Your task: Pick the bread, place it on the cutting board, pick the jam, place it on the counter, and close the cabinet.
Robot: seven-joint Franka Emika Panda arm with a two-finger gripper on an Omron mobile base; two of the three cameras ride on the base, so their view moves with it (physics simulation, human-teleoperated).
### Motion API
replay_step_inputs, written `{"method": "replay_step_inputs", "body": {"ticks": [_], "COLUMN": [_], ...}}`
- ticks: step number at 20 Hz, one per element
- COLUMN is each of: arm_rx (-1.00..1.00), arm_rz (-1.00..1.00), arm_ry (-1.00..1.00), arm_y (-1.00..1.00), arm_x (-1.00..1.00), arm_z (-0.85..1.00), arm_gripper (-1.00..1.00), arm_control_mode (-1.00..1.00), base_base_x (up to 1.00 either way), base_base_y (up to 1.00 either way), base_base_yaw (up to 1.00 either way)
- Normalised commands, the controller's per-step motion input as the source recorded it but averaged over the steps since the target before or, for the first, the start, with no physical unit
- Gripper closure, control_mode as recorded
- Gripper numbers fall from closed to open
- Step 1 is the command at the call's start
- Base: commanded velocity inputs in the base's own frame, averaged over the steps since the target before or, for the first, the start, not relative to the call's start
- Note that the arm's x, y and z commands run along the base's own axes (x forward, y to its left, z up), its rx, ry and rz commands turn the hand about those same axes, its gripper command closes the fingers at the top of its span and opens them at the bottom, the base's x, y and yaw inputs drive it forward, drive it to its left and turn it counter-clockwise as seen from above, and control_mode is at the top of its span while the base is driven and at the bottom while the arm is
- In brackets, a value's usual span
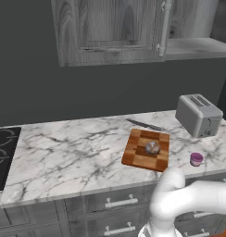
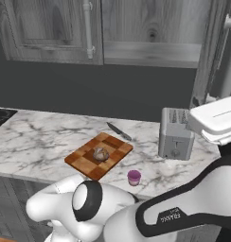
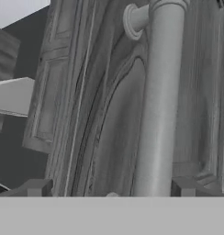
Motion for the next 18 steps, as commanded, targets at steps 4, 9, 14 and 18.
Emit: {"method": "replay_step_inputs", "body": {"ticks": [4, 9, 14, 18], "arm_rx": [0.00, 0.00, 0.00, 0.00], "arm_rz": [0.20, 0.18, 0.08, 0.02], "arm_ry": [0.08, 0.07, 0.07, 0.06], "arm_y": [0.11, 0.18, 0.41, 0.49], "arm_x": [0.50, 0.48, 0.46, 0.47], "arm_z": [0.00, 0.00, 0.00, 0.00], "arm_gripper": [-1.00, -1.00, -1.00, -1.00], "arm_control_mode": [-1.00, -1.00, -1.00, -1.00], "base_base_x": [0.00, 0.00, 0.00, 0.00], "base_base_y": [0.00, 0.00, 0.00, 0.00], "base_base_yaw": [0.00, 0.00, 0.00, 0.00]}}
